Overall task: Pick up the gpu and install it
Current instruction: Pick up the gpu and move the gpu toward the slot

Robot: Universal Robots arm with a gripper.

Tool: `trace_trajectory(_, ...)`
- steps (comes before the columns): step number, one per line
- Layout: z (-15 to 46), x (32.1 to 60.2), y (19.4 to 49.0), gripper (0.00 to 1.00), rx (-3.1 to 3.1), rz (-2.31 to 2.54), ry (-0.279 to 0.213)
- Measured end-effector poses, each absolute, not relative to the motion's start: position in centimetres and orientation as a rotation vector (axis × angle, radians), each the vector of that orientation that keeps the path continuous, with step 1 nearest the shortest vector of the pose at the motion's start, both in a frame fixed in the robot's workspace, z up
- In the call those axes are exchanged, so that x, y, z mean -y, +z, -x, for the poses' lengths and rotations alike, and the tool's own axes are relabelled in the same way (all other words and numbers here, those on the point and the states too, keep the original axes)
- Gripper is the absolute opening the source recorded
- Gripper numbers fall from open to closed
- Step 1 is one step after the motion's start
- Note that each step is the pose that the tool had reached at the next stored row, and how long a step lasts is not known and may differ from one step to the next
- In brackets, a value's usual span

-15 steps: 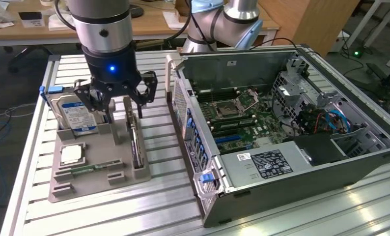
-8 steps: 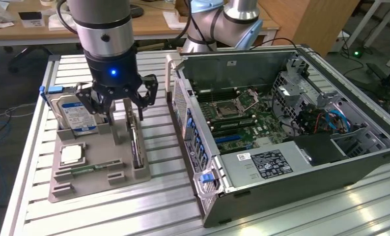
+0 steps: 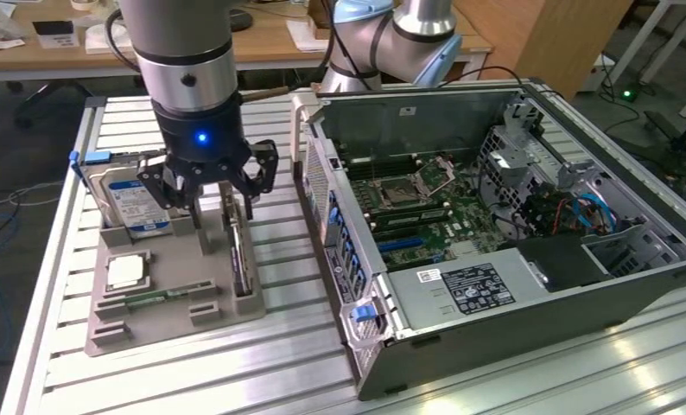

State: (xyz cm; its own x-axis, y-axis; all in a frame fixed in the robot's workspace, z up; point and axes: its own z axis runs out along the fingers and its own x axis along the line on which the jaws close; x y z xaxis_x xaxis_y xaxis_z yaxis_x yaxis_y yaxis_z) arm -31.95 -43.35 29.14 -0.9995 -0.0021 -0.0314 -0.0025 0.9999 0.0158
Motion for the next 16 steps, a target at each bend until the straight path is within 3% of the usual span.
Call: trace_trajectory(16, 31.7, 42.7, 26.3, 0.66, -3.110, 0.004, 0.022)
